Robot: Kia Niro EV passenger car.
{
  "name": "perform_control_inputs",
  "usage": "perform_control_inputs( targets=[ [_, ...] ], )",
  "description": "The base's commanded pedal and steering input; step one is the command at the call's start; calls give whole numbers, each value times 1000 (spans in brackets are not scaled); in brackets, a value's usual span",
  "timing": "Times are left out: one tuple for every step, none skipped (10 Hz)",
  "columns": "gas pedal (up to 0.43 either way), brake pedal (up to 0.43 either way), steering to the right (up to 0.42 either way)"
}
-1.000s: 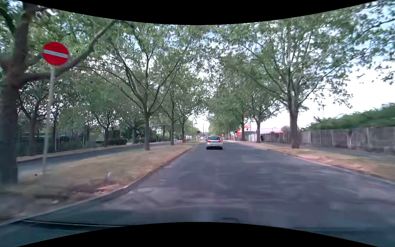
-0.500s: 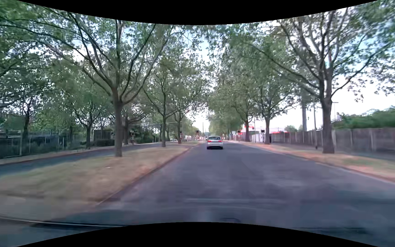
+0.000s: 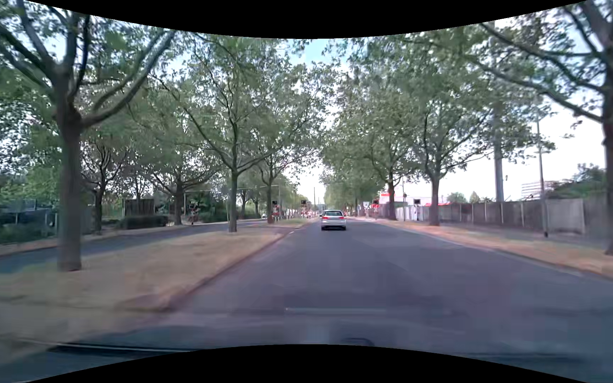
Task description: Follow the waypoints while adhering to traffic rules and regulations
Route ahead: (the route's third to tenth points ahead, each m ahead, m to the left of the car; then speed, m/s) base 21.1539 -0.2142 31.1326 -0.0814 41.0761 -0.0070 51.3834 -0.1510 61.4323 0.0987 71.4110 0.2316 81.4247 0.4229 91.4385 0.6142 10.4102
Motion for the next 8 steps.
perform_control_inputs(
  targets=[
    [0, 0, -5],
    [0, 0, -5],
    [0, 0, -5],
    [0, 0, -5],
    [0, 0, -5],
    [0, 0, -4],
    [0, 0, -4],
    [39, 0, -4]
  ],
)
